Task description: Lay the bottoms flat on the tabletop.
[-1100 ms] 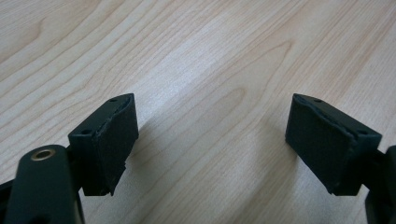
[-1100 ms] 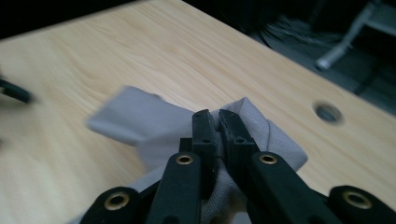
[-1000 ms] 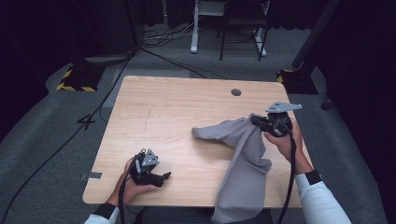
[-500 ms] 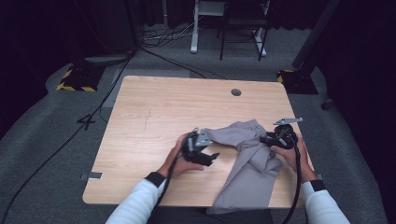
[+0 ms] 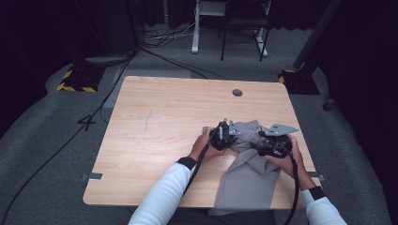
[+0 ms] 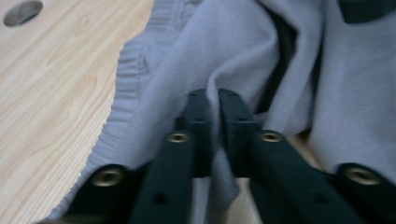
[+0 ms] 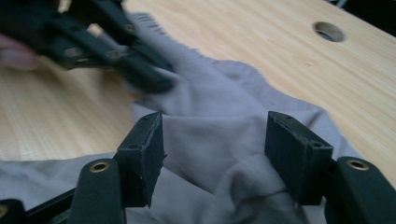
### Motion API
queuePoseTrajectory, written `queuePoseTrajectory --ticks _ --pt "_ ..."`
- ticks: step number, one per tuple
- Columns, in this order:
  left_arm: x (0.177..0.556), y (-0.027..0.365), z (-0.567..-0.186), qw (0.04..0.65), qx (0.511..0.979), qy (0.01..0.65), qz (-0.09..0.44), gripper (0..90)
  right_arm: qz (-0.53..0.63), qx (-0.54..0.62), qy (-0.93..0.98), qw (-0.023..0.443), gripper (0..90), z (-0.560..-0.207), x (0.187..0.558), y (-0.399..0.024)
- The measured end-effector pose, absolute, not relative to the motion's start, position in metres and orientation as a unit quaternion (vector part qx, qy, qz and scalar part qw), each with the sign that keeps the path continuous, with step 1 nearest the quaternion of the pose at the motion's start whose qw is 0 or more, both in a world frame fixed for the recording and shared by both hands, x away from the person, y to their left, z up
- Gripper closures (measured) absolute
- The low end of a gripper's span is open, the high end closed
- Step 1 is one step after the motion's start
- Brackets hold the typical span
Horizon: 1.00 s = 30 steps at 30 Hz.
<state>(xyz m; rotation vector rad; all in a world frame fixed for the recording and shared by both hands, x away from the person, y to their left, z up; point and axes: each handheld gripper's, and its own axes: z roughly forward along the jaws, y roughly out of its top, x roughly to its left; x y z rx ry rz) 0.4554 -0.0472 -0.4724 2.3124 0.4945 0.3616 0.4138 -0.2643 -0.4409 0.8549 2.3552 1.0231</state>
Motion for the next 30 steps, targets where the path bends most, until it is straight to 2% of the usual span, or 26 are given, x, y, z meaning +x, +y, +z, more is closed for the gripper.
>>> queuePoseTrajectory --ticks 4,5,6,7,8,9,11,14,16,17,18,19,23,26,30 --pt "0.458 -0.035 -0.468 0.366 0.897 0.204 0.143 88.1 0.343 0.279 0.875 0.196 40.7 -0.452 0.416 -0.243" --pt "0.458 -0.029 -0.464 0.368 0.895 0.207 0.146 88.2 0.327 0.276 0.882 0.199 46.6 -0.455 0.417 -0.238" --pt "0.459 -0.013 -0.455 0.379 0.886 0.215 0.157 88.3 0.294 0.277 0.890 0.212 65.9 -0.461 0.419 -0.233" --pt "0.459 -0.013 -0.455 0.379 0.886 0.215 0.157 88.3 0.290 0.275 0.891 0.214 74.7 -0.462 0.419 -0.233" --pt "0.460 0.007 -0.442 0.393 0.876 0.228 0.162 88.3 0.289 0.274 0.892 0.216 83.7 -0.462 0.420 -0.233" --pt "0.460 0.007 -0.442 0.393 0.876 0.228 0.162 88.3 0.289 0.274 0.892 0.216 83.7 -0.462 0.420 -0.233" --pt "0.461 0.029 -0.428 0.409 0.866 0.238 0.163 88.3 0.295 0.270 0.889 0.223 87.3 -0.458 0.419 -0.235" --pt "0.457 0.057 -0.402 0.426 0.852 0.243 0.182 88.3 0.331 0.269 0.874 0.233 87.8 -0.442 0.415 -0.239" --pt "0.449 0.084 -0.370 0.440 0.838 0.245 0.211 88.3 0.397 0.271 0.844 0.240 88.0 -0.416 0.410 -0.246" --pt "0.449 0.084 -0.370 0.440 0.838 0.245 0.211 88.3 0.397 0.271 0.844 0.240 88.0 -0.416 0.410 -0.246" --pt "0.443 0.102 -0.347 0.451 0.826 0.250 0.229 88.3 0.432 0.275 0.822 0.249 88.1 -0.397 0.407 -0.252" --pt "0.443 0.102 -0.347 0.451 0.826 0.250 0.229 88.3 0.432 0.275 0.822 0.249 88.1 -0.397 0.407 -0.252" --pt "0.428 0.139 -0.310 0.463 0.805 0.259 0.265 88.2 0.472 0.273 0.790 0.281 88.4 -0.358 0.401 -0.257" --pt "0.427 0.149 -0.308 0.456 0.805 0.266 0.273 88.2 0.476 0.273 0.785 0.289 88.9 -0.349 0.400 -0.258" --pt "0.435 0.160 -0.329 0.421 0.808 0.300 0.285 87.9 0.461 0.291 0.784 0.295 89.9 -0.351 0.406 -0.256"
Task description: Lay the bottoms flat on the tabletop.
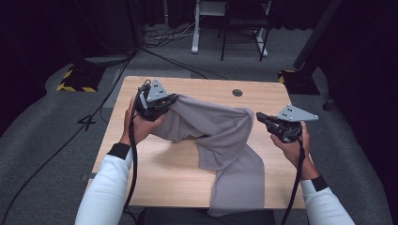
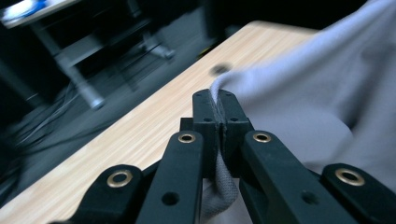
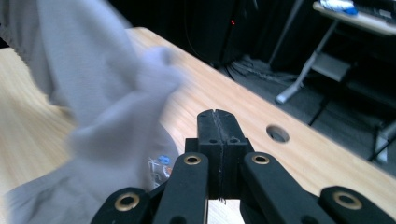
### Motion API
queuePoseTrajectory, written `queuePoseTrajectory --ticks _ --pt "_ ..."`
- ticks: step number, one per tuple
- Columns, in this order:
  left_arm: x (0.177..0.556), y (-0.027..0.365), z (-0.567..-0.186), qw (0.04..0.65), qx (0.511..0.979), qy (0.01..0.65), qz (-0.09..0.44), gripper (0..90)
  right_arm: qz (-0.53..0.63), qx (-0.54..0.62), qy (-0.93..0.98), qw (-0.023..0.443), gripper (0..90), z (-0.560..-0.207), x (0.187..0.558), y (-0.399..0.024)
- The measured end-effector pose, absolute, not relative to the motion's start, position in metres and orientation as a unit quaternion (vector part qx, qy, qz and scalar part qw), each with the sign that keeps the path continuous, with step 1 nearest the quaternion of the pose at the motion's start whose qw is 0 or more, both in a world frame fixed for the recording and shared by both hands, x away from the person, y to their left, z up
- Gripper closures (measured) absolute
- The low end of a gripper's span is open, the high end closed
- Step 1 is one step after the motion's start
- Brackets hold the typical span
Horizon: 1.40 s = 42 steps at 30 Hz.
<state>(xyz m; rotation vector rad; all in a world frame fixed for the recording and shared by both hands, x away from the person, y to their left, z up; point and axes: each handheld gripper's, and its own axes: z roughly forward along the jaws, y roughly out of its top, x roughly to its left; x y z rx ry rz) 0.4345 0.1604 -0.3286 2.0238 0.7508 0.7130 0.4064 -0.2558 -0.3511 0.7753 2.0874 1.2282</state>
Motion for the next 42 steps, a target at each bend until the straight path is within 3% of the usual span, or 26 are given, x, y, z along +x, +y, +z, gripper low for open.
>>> queuePoseTrajectory --ticks 2,4,7,8,9,11,12,13,14,17,21,24,26,30,31,32,33,35,42 --pt "0.443 0.163 -0.348 0.403 0.809 0.323 0.281 82.8 0.461 0.298 0.791 0.270 89.9 -0.362 0.414 -0.253" --pt "0.449 0.161 -0.376 0.389 0.810 0.353 0.261 65.7 0.437 0.301 0.810 0.250 85.9 -0.385 0.422 -0.243" --pt "0.446 0.154 -0.389 0.387 0.811 0.363 0.247 35.4 0.417 0.301 0.823 0.241 80.2 -0.400 0.425 -0.238" --pt "0.442 0.150 -0.392 0.398 0.813 0.354 0.233 35.4 0.407 0.301 0.832 0.228 76.8 -0.408 0.426 -0.236" --pt "0.435 0.145 -0.394 0.408 0.817 0.339 0.228 29.4 0.386 0.299 0.845 0.218 69.8 -0.423 0.428 -0.234" --pt "0.417 0.135 -0.396 0.448 0.819 0.301 0.194 27.0 0.376 0.300 0.852 0.208 68.3 -0.430 0.429 -0.235" --pt "0.395 0.116 -0.402 0.462 0.836 0.252 0.157 27.1 0.354 0.304 0.863 0.192 61.5 -0.443 0.432 -0.237" --pt "0.395 0.116 -0.402 0.462 0.836 0.252 0.157 27.2 0.354 0.304 0.863 0.192 61.5 -0.443 0.432 -0.237" --pt "0.373 0.089 -0.417 0.442 0.862 0.207 0.141 27.3 0.346 0.309 0.869 0.172 58.2 -0.454 0.436 -0.240" --pt "0.358 0.066 -0.438 0.409 0.887 0.176 0.119 30.3 0.338 0.306 0.877 0.151 53.8 -0.463 0.439 -0.240" --pt "0.353 0.041 -0.475 0.356 0.910 0.175 0.125 39.4 0.322 0.313 0.882 0.139 50.9 -0.477 0.446 -0.235" --pt "0.354 0.037 -0.488 0.358 0.910 0.180 0.108 47.7 0.326 0.312 0.882 0.136 49.8 -0.480 0.452 -0.230" --pt "0.354 0.034 -0.492 0.341 0.918 0.170 0.108 48.1 0.331 0.307 0.883 0.129 49.4 -0.482 0.456 -0.222" --pt "0.358 0.037 -0.493 0.348 0.914 0.182 0.099 56.8 0.328 0.301 0.886 0.133 49.3 -0.483 0.460 -0.214" --pt "0.360 0.041 -0.494 0.354 0.915 0.172 0.091 70.7 0.333 0.298 0.884 0.135 48.5 -0.484 0.462 -0.209" --pt "0.360 0.041 -0.494 0.354 0.915 0.172 0.091 77.7 0.333 0.298 0.884 0.135 48.5 -0.484 0.462 -0.209" --pt "0.360 0.042 -0.494 0.350 0.916 0.169 0.101 77.7 0.335 0.299 0.883 0.136 48.3 -0.485 0.463 -0.207" --pt "0.361 0.052 -0.493 0.347 0.914 0.177 0.116 88.0 0.328 0.309 0.882 0.136 53.1 -0.488 0.468 -0.202" --pt "0.360 0.109 -0.482 0.350 0.897 0.231 0.138 88.4 0.307 0.350 0.873 0.146 55.6 -0.485 0.477 -0.219"
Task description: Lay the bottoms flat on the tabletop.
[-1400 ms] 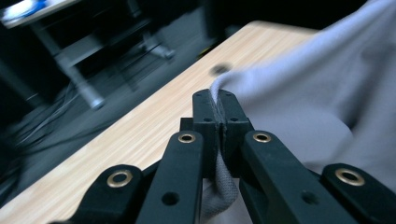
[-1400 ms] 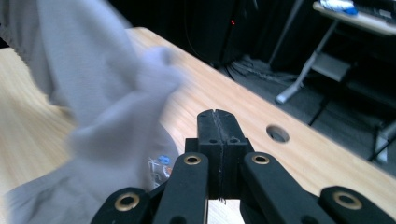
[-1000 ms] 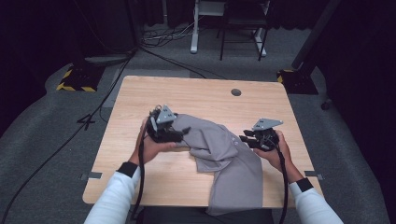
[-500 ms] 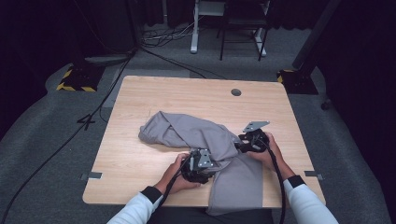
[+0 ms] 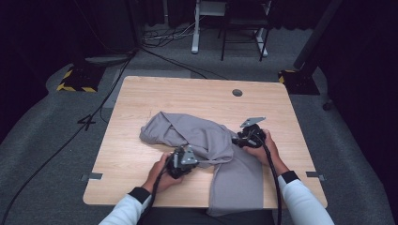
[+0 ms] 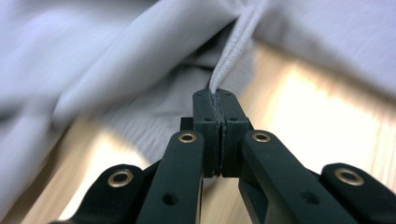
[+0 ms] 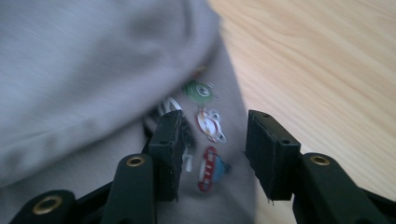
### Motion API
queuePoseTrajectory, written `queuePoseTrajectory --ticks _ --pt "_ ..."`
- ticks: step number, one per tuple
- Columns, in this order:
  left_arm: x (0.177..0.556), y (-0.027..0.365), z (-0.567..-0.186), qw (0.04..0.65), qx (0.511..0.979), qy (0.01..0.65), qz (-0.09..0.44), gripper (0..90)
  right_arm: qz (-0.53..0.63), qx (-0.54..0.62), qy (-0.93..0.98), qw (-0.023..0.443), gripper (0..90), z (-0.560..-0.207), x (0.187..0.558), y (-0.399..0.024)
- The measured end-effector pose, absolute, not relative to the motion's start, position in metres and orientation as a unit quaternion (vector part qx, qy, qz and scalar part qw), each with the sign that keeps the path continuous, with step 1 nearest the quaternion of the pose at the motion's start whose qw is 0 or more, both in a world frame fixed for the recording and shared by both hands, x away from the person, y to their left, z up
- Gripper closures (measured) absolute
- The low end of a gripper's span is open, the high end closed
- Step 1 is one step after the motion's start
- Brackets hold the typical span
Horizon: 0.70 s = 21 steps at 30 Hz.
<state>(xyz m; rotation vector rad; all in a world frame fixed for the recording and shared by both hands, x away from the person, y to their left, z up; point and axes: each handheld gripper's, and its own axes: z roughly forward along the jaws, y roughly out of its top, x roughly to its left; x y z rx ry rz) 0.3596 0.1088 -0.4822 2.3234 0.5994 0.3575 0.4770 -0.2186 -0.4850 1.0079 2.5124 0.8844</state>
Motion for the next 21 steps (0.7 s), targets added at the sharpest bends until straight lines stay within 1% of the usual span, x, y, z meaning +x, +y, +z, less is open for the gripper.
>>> queuePoseTrajectory --ticks 1,6,8,11,15,19,21 --pt "0.360 0.121 -0.480 0.354 0.892 0.246 0.139 88.4 0.304 0.366 0.868 0.145 55.4 -0.485 0.480 -0.225" --pt "0.361 0.172 -0.474 0.364 0.863 0.315 0.153 88.4 0.280 0.428 0.842 0.175 55.5 -0.483 0.489 -0.259" --pt "0.360 0.190 -0.472 0.359 0.855 0.338 0.160 88.4 0.261 0.458 0.826 0.198 55.5 -0.482 0.493 -0.281" --pt "0.358 0.201 -0.470 0.360 0.850 0.353 0.154 88.4 0.256 0.480 0.812 0.209 55.5 -0.482 0.495 -0.297" --pt "0.350 0.220 -0.472 0.352 0.844 0.379 0.139 88.4 0.224 0.508 0.794 0.248 56.9 -0.481 0.495 -0.324" --pt "0.337 0.238 -0.476 0.340 0.843 0.396 0.132 88.4 0.222 0.531 0.779 0.250 56.8 -0.481 0.494 -0.344" --pt "0.330 0.246 -0.476 0.332 0.843 0.401 0.134 88.3 0.211 0.536 0.775 0.258 56.7 -0.481 0.493 -0.349"
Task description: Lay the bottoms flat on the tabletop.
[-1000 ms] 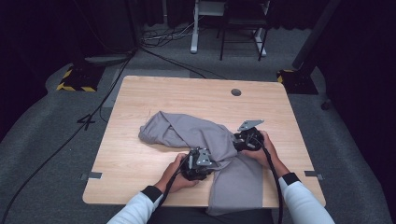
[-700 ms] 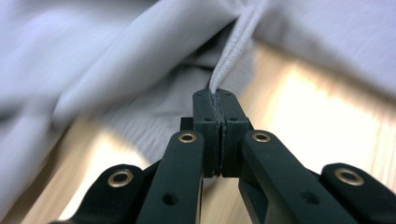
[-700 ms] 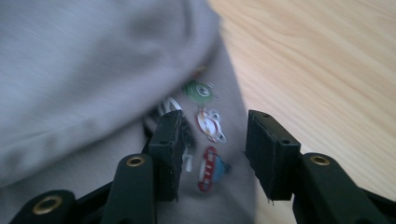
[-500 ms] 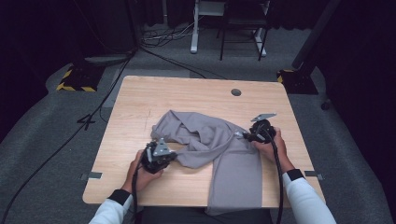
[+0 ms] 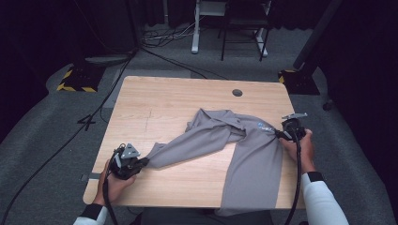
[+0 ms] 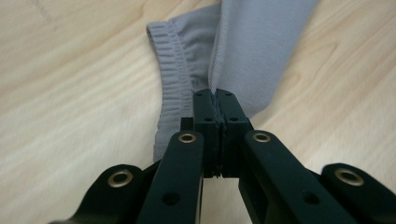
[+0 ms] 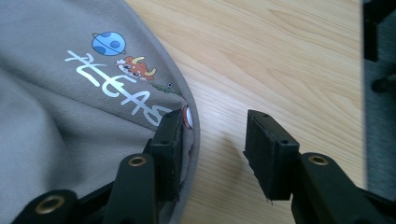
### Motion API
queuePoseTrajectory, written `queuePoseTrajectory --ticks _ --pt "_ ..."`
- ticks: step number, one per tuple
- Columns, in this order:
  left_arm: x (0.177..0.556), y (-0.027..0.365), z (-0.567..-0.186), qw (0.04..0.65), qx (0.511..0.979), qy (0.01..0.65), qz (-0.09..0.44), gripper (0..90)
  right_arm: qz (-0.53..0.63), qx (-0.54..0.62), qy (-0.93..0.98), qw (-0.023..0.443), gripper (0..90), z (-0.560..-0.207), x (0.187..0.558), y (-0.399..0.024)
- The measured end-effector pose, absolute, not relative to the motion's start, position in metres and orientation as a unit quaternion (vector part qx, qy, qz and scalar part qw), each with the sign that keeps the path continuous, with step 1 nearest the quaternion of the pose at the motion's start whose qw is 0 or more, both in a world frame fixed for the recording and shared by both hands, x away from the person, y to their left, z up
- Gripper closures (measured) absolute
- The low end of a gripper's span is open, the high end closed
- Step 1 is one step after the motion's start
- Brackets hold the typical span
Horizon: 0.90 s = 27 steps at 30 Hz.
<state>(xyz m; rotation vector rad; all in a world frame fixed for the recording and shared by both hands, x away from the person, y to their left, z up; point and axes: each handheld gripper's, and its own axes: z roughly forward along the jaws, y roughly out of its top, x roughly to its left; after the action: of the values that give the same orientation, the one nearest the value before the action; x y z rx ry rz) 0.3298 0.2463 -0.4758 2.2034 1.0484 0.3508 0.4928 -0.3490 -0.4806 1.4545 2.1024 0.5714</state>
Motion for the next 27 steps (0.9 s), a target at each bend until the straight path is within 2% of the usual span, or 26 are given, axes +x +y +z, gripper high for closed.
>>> queuePoseTrajectory --ticks 8,10,13,15,17,20,23,27 --pt "0.294 0.279 -0.478 0.341 0.828 0.429 0.118 87.8 0.200 0.549 0.768 0.263 54.9 -0.480 0.490 -0.360" --pt "0.287 0.280 -0.481 0.337 0.834 0.422 0.112 86.9 0.211 0.546 0.772 0.247 52.0 -0.479 0.490 -0.361" --pt "0.282 0.276 -0.478 0.348 0.835 0.411 0.115 79.2 0.234 0.527 0.781 0.240 48.6 -0.477 0.489 -0.355" --pt "0.283 0.269 -0.472 0.368 0.827 0.409 0.118 66.6 0.261 0.507 0.787 0.236 47.3 -0.473 0.488 -0.347" --pt "0.290 0.259 -0.466 0.379 0.827 0.397 0.122 60.5 0.277 0.484 0.797 0.233 46.3 -0.469 0.486 -0.333" --pt "0.309 0.242 -0.460 0.364 0.832 0.390 0.152 49.1 0.300 0.446 0.815 0.217 45.5 -0.466 0.482 -0.308" --pt "0.340 0.231 -0.463 0.362 0.831 0.395 0.151 50.0 0.316 0.411 0.830 0.204 44.8 -0.467 0.480 -0.284" --pt "0.373 0.220 -0.479 0.322 0.843 0.404 0.151 55.2 0.307 0.391 0.846 0.195 44.6 -0.475 0.483 -0.265"
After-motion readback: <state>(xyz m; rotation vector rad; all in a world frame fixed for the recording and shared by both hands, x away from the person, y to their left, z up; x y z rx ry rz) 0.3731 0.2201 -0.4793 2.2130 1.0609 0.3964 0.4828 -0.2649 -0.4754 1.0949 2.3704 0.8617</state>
